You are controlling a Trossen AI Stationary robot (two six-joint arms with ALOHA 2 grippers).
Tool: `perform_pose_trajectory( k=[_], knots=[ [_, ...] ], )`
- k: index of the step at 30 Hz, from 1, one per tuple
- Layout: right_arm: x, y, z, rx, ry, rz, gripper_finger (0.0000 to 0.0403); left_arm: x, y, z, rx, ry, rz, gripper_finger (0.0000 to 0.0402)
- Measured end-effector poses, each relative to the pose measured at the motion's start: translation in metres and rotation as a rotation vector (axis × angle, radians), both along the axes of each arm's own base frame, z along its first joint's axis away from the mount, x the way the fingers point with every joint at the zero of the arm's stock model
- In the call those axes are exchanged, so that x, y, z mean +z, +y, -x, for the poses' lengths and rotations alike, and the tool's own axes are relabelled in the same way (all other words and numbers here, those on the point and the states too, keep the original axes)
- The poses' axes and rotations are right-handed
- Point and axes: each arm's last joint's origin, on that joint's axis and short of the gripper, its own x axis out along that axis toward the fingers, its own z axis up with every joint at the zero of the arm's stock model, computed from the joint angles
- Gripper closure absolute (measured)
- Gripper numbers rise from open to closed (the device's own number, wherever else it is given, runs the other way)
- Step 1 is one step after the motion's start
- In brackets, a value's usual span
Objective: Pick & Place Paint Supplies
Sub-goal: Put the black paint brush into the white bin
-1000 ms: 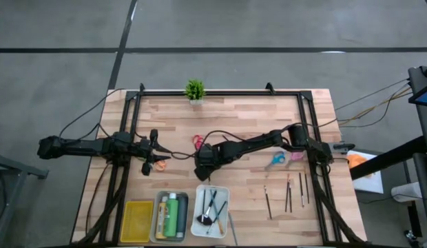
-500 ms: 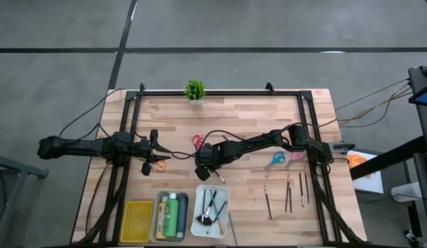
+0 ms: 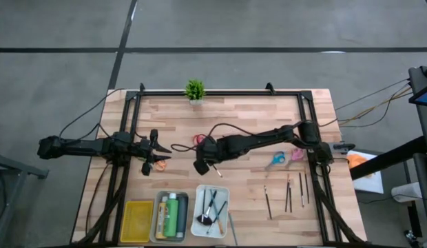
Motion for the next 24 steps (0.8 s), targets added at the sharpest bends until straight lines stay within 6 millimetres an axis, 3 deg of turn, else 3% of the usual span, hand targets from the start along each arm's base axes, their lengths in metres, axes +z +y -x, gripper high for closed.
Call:
perform_pose_trajectory(
  k=[6, 14, 19, 24],
  knots=[
    [0.038, 0.001, 0.009, -0.026, -0.107, -0.019, 0.0385, 0.000, 0.000, 0.000, 0.000, 0.000, 0.000, 0.0297],
    [0.089, 0.018, 0.027, 0.028, -0.278, -0.019, 0.0385, 0.000, 0.000, 0.000, 0.000, 0.000, 0.000, 0.0297],
    [0.102, 0.039, 0.036, 0.074, -0.357, -0.042, 0.0385, 0.000, 0.000, 0.000, 0.000, 0.000, 0.000, 0.0297],
    [0.100, 0.063, 0.042, 0.079, -0.358, -0.088, 0.0385, 0.000, 0.000, 0.000, 0.000, 0.000, 0.000, 0.0297]
  ],
)
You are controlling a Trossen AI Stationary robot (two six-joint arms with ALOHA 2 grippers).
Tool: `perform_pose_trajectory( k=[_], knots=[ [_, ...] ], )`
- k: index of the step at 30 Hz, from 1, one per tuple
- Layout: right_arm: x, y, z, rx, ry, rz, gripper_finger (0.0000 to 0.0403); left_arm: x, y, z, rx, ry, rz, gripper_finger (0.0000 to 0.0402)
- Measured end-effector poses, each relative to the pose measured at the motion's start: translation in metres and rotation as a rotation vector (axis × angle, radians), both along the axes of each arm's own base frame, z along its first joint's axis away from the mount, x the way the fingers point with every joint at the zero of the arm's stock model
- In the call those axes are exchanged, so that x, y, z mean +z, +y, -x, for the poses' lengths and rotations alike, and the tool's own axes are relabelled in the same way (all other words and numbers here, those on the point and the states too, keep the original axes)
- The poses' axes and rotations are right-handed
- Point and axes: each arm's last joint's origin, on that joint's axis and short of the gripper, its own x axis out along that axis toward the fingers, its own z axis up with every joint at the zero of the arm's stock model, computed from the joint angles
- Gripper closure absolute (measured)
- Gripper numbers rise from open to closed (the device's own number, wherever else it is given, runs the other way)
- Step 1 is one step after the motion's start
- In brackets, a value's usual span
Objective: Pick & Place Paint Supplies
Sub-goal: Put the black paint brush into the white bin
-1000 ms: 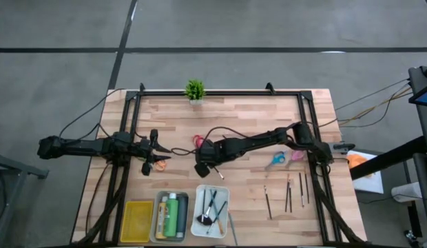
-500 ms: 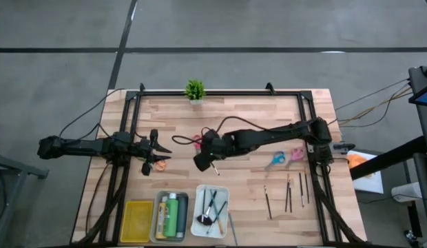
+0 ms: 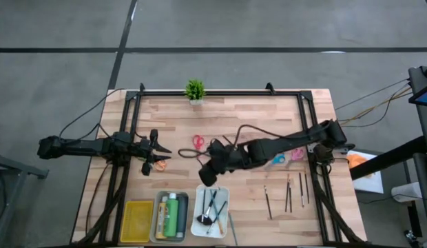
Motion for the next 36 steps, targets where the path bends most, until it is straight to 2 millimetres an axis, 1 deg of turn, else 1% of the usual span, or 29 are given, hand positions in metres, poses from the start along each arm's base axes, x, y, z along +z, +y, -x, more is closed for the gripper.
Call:
perform_pose_trajectory(
  k=[5, 10, 14, 19, 24, 27, 31, 33, 36],
  knots=[
    [-0.011, 0.021, 0.005, -0.015, 0.001, -0.068, 0.0385, 0.000, 0.000, 0.000, 0.000, 0.000, 0.000, 0.0297],
    [-0.033, 0.040, 0.011, -0.058, 0.001, -0.162, 0.0385, 0.000, 0.000, 0.000, 0.000, 0.000, 0.000, 0.0297],
    [-0.050, 0.053, 0.015, -0.087, -0.035, -0.252, 0.0385, 0.000, 0.000, 0.000, 0.000, 0.000, 0.000, 0.0297],
    [-0.067, 0.065, 0.021, -0.118, -0.075, -0.359, 0.0385, 0.000, 0.000, 0.000, 0.000, 0.000, 0.000, 0.0297],
    [-0.082, 0.072, 0.030, -0.148, -0.056, -0.410, 0.0385, 0.000, 0.000, 0.000, 0.000, 0.000, 0.000, 0.0297],
    [-0.094, 0.076, 0.029, -0.162, -0.040, -0.429, 0.0385, 0.000, 0.000, 0.000, 0.000, 0.000, 0.000, 0.0297],
    [-0.112, 0.084, 0.019, -0.140, 0.017, -0.450, 0.0385, 0.000, 0.000, 0.000, 0.000, 0.000, 0.000, 0.0297],
    [-0.114, 0.086, 0.015, -0.127, 0.020, -0.447, 0.0385, 0.000, 0.000, 0.000, 0.000, -0.001, 0.000, 0.0297],
    [-0.114, 0.087, 0.014, -0.128, 0.028, -0.440, 0.0385, 0.000, 0.000, 0.000, 0.000, 0.000, 0.000, 0.0297]
  ],
)
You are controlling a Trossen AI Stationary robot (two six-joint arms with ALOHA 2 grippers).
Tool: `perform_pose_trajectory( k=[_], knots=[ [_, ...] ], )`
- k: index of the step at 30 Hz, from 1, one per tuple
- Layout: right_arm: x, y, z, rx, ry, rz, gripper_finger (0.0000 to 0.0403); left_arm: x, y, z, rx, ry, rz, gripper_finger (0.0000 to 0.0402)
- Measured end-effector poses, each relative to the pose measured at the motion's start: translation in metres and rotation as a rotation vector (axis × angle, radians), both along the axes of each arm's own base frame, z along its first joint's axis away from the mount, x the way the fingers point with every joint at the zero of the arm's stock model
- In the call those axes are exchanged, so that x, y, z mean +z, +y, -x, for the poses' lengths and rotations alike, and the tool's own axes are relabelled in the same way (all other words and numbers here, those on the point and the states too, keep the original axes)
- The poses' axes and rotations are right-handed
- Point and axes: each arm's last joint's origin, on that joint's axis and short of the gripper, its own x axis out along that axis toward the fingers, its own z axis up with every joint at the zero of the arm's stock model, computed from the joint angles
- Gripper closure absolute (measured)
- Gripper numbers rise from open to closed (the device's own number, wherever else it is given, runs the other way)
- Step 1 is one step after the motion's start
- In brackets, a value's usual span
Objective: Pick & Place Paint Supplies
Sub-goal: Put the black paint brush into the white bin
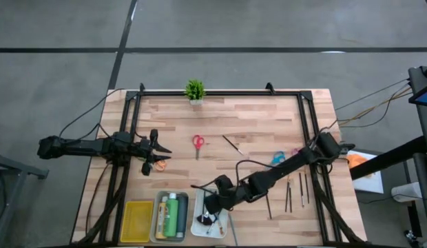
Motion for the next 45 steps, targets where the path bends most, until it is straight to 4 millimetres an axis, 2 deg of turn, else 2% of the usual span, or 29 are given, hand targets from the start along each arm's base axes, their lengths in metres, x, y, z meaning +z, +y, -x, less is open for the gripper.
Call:
perform_pose_trajectory(
  k=[16, 24, 32, 39, 45],
  knots=[
    [-0.005, -0.005, 0.003, -0.022, 0.061, 0.017, 0.0382, 0.000, 0.000, 0.000, 0.000, 0.000, 0.000, 0.0297],
    [-0.006, -0.005, 0.003, -0.012, 0.061, 0.029, 0.0313, 0.000, 0.000, 0.000, 0.000, 0.000, 0.000, 0.0297],
    [-0.004, -0.006, 0.003, 0.016, 0.048, 0.063, 0.0305, 0.000, 0.000, 0.000, 0.000, 0.000, 0.000, 0.0297],
    [0.021, -0.018, 0.007, 0.072, 0.013, 0.134, 0.0305, 0.000, 0.000, 0.000, 0.000, -0.001, 0.000, 0.0297],
    [0.053, -0.043, 0.023, 0.095, 0.041, 0.255, 0.0305, 0.000, 0.000, 0.000, 0.000, 0.003, 0.000, 0.0297]
  ],
)
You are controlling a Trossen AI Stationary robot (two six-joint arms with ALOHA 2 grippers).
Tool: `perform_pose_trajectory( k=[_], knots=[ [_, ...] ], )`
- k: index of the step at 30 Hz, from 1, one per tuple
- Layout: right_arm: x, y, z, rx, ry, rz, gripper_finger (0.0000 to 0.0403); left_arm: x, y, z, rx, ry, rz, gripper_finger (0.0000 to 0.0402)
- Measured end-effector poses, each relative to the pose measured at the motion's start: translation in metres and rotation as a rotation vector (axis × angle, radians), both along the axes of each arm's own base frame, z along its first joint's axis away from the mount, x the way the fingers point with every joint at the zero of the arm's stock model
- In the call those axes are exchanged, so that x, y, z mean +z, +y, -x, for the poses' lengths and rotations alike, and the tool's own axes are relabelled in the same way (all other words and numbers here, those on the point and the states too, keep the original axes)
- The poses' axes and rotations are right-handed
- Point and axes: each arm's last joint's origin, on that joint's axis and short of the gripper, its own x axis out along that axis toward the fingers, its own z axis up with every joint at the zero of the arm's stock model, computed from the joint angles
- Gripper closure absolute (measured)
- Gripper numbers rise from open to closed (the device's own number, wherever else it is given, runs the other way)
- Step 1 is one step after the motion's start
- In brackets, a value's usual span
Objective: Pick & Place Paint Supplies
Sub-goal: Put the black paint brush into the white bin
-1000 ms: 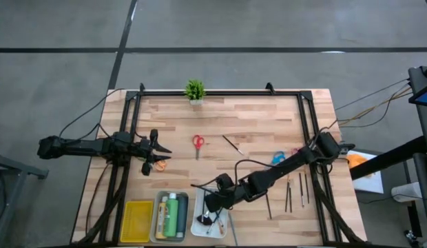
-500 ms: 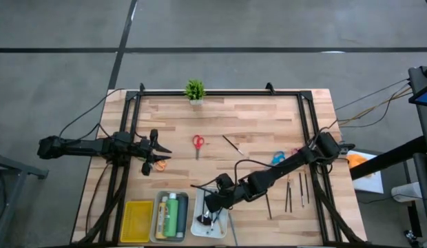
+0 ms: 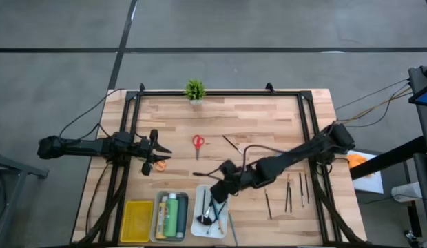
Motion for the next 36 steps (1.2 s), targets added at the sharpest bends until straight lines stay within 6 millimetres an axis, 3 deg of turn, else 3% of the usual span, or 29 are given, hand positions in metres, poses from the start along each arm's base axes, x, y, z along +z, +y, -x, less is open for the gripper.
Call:
perform_pose_trajectory(
  k=[7, 15, 23, 36],
  knots=[
    [0.027, -0.045, 0.025, -0.052, 0.133, 0.114, 0.0305, -0.001, 0.000, 0.000, 0.000, 0.010, 0.000, 0.0297],
    [0.035, -0.098, 0.036, 0.000, 0.263, 0.267, 0.0305, -0.001, 0.000, -0.001, 0.000, 0.015, 0.000, 0.0297],
    [0.014, -0.138, 0.027, 0.151, 0.386, 0.345, 0.0305, -0.002, 0.000, -0.001, 0.000, 0.017, 0.000, 0.0297],
    [-0.030, -0.184, 0.014, 0.313, 0.511, 0.332, 0.0305, -0.001, 0.000, -0.001, 0.000, 0.016, 0.000, 0.0297]
  ],
)
